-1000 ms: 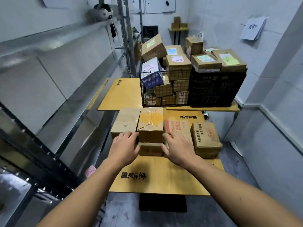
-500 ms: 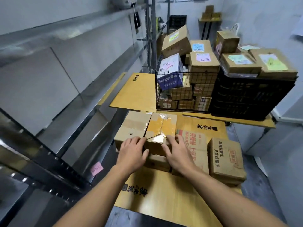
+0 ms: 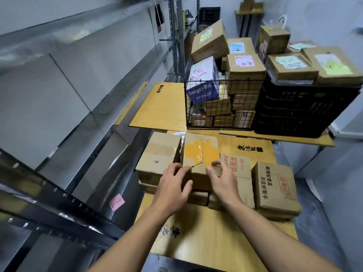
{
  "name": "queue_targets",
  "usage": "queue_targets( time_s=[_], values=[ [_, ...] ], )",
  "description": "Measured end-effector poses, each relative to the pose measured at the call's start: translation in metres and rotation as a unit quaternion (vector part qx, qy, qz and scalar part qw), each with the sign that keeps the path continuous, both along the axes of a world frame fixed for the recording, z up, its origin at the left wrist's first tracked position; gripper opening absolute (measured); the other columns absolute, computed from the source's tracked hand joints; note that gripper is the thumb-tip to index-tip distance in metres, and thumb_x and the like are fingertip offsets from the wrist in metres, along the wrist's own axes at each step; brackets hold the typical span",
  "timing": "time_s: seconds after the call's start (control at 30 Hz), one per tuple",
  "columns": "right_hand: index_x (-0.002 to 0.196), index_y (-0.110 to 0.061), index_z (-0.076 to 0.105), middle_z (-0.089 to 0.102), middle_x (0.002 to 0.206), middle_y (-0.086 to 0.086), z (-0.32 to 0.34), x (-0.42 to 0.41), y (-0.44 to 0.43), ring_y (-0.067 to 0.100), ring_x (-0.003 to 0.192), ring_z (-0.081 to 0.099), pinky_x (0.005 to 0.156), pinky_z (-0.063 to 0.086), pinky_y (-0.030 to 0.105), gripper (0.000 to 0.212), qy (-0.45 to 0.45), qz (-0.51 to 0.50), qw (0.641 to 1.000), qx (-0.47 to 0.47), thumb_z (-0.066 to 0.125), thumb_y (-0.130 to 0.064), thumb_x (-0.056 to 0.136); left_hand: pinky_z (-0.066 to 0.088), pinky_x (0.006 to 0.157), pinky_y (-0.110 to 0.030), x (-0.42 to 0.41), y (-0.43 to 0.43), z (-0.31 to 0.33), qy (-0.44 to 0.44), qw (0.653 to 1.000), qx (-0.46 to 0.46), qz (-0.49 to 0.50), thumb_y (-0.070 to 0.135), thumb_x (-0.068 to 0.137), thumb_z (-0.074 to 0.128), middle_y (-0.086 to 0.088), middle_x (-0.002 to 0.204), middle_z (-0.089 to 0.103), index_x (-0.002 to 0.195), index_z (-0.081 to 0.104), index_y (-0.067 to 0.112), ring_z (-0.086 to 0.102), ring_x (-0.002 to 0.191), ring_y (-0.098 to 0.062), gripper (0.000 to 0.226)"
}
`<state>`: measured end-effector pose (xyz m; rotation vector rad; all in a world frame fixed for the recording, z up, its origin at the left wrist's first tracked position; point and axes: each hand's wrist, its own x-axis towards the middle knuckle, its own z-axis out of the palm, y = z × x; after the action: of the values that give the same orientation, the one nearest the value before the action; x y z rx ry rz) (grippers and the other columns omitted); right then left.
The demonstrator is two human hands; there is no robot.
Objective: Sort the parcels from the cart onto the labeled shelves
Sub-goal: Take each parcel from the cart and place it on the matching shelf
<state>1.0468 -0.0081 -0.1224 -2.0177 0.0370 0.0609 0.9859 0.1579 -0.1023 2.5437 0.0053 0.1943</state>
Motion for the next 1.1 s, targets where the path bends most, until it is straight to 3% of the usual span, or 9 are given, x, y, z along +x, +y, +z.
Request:
queue_targets(
  time_s=[0.1,0.23,0.4,0.53,0.6,0.7,0.8,0.9,1.1],
  values=[
    [0.107,-0.035,0.058,0.062,0.111,-0.01,-0.001,-0.004,-0.013,0.019,0.108,0.059,0.087,0.056,0.039,0.013,0.016,-0.017,0.997,0.077,0.064,-0.031,0.096,0.044,0.1,-0.026,0.0,-0.01,0.006,-0.047,0.997,-0.066,-0.016,0.036,0.094,0.052,0.006,0.124,0.04,0.132,0.055,0.023,0.046,0.115,-0.009,0.04],
    [0.115,-0.042,0.06,0.06,0.126,-0.007,-0.004,-0.015,-0.03,0.017,0.12,0.056,0.098,0.053,0.04,0.021,0.016,-0.018,0.991,0.128,0.064,-0.031,0.097,0.043,0.085,-0.007,0.003,-0.022,0.013,-0.102,0.975,-0.193,0.033,0.025,0.096,0.053,0.003,0.118,0.051,0.128,0.059,0.022,0.051,0.107,0.005,0.033],
    [0.118,-0.056,0.06,0.058,0.136,-0.01,-0.003,-0.032,-0.044,0.019,0.127,0.055,0.107,0.047,0.052,0.034,0.017,-0.029,0.981,0.189,0.062,-0.046,0.086,0.039,0.082,0.002,0.008,-0.028,0.009,-0.08,0.974,-0.198,0.079,0.019,0.097,0.057,0.001,0.122,0.051,0.131,0.057,0.026,0.05,0.105,0.008,0.035],
    [0.121,-0.052,0.061,0.06,0.136,-0.004,-0.002,-0.036,-0.05,0.025,0.124,0.059,0.105,0.047,0.059,0.032,0.024,-0.024,0.971,0.237,0.061,-0.035,0.094,0.042,0.086,-0.011,0.009,-0.03,0.004,-0.034,0.961,-0.26,0.088,0.046,0.091,0.057,0.006,0.131,0.048,0.137,0.05,0.032,0.052,0.114,-0.005,0.049],
    [0.118,-0.052,0.063,0.062,0.131,-0.003,0.001,-0.035,-0.051,0.02,0.112,0.064,0.097,0.053,0.049,0.037,0.029,-0.016,0.966,0.257,0.057,-0.02,0.1,0.045,0.097,-0.024,0.008,-0.031,0.005,0.003,0.941,-0.326,0.086,0.062,0.085,0.057,0.009,0.136,0.049,0.14,0.044,0.035,0.05,0.122,-0.006,0.062],
    [0.116,-0.052,0.063,0.069,0.105,-0.014,0.008,-0.033,-0.051,0.012,0.091,0.062,0.084,0.052,0.038,0.04,0.044,0.015,0.968,0.246,0.053,-0.015,0.102,0.043,0.102,-0.028,0.005,-0.037,0.011,0.022,0.902,-0.427,0.058,0.056,0.087,0.061,0.02,0.134,0.049,0.146,0.034,0.036,0.049,0.122,0.004,0.068],
    [0.129,-0.035,0.061,0.06,0.13,-0.015,0.017,-0.03,-0.052,0.0,0.117,0.055,0.106,0.042,0.024,0.029,0.034,0.055,0.981,0.183,0.054,-0.027,0.102,0.045,0.102,-0.028,0.004,-0.038,0.013,-0.001,0.907,-0.417,0.062,0.049,0.083,0.063,0.026,0.132,0.051,0.147,0.032,0.034,0.053,0.121,0.003,0.072],
    [0.133,-0.021,0.058,0.056,0.131,-0.012,0.026,-0.029,-0.048,-0.015,0.118,0.05,0.099,0.035,0.005,0.038,0.017,0.087,0.984,0.153,0.054,-0.038,0.098,0.049,0.101,-0.032,0.001,-0.038,0.011,-0.009,0.924,-0.377,0.062,0.048,0.081,0.066,0.011,0.135,0.055,0.149,0.033,0.031,0.055,0.121,-0.003,0.078],
    [0.123,-0.04,0.046,0.061,0.124,-0.015,0.024,-0.032,-0.04,0.001,0.114,0.062,0.096,0.052,0.027,0.049,0.019,0.072,0.961,0.268,0.068,-0.044,0.079,0.047,0.104,-0.04,-0.004,-0.044,0.01,-0.028,0.944,-0.327,0.025,0.06,0.081,0.061,0.012,0.132,0.049,0.136,0.047,0.043,0.05,0.125,-0.002,0.059]
  ],
)
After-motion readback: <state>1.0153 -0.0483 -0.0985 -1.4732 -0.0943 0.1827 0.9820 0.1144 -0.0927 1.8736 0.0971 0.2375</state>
